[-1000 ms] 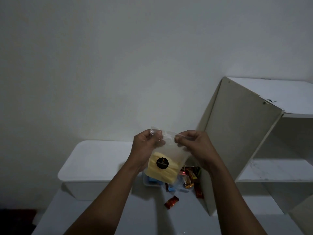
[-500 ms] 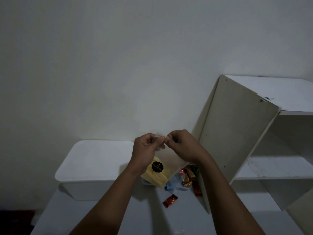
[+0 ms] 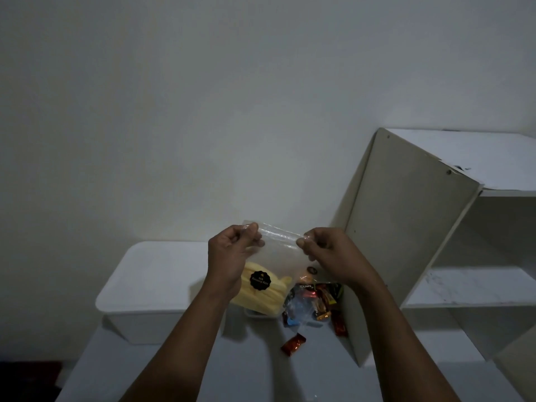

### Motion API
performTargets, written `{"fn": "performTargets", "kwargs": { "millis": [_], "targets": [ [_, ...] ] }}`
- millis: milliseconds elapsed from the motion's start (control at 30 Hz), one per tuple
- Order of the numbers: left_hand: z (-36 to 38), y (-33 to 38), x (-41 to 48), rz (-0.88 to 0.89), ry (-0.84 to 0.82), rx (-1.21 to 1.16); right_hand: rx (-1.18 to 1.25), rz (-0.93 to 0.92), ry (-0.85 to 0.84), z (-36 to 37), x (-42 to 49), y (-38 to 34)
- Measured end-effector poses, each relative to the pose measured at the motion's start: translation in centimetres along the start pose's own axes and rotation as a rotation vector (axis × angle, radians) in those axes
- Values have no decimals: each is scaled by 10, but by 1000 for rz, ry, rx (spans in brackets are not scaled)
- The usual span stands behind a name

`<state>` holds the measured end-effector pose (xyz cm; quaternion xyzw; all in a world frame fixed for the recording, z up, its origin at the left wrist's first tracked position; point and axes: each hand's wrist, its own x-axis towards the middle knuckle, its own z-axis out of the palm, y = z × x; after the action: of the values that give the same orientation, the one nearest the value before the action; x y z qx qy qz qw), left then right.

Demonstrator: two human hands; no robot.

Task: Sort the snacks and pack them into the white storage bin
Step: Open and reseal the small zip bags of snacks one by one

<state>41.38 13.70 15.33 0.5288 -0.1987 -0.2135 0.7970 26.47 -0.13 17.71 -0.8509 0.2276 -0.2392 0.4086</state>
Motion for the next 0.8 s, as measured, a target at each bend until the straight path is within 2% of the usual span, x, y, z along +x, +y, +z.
{"fn": "performTargets", "kwargs": {
  "millis": [167,333,533,733,800],
  "targets": [
    [4,4,3,-98,23,-172,275,43,223,14,-2,1],
    [9,6,5,-116,-88,-176,581,141,409,27,-2,-6],
    [15,0,-3,-129,-141,-124,596,193,344,33,-7,-18],
    [15,2,-7,-111,-126,-235,640,207,436,31,-10,-17],
    [14,2,-6,-83,-118,-205,644,201,436,31,-11,-17]
  ]
}}
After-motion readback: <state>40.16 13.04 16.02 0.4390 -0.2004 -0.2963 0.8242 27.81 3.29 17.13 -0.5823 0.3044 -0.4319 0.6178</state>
